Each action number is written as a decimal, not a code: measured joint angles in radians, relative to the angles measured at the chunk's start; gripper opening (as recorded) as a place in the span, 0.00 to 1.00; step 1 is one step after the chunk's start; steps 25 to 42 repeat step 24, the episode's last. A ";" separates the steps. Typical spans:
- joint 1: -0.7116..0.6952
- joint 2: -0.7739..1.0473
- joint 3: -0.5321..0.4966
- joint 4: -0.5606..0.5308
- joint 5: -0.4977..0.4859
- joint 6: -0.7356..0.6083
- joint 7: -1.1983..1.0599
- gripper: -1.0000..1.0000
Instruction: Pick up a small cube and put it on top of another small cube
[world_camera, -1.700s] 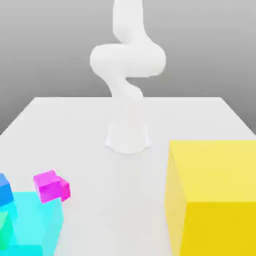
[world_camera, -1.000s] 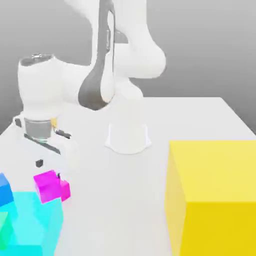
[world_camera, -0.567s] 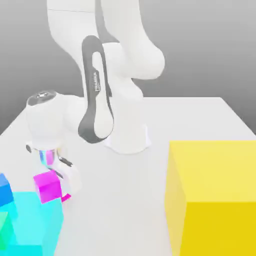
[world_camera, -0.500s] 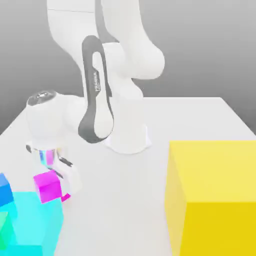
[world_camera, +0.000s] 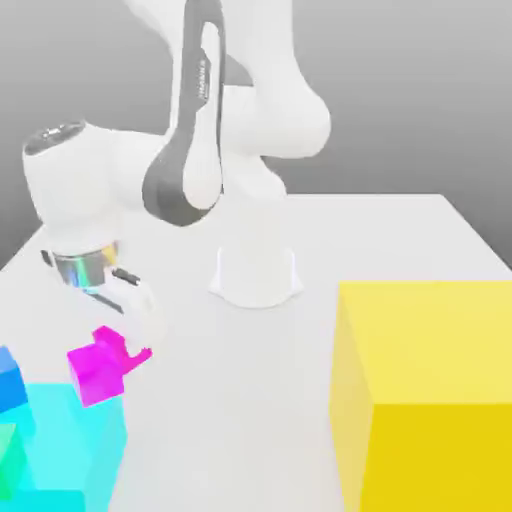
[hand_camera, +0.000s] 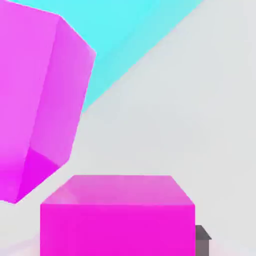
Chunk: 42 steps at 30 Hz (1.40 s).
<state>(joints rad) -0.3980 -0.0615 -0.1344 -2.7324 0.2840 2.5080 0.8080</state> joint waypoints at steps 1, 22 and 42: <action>0.014 -0.011 -0.006 0.014 0.040 -0.044 -0.010 0.00; -0.032 0.172 -0.072 0.417 -0.240 -0.086 -0.204 1.00; -0.032 0.172 -0.072 0.417 -0.240 -0.086 -0.204 1.00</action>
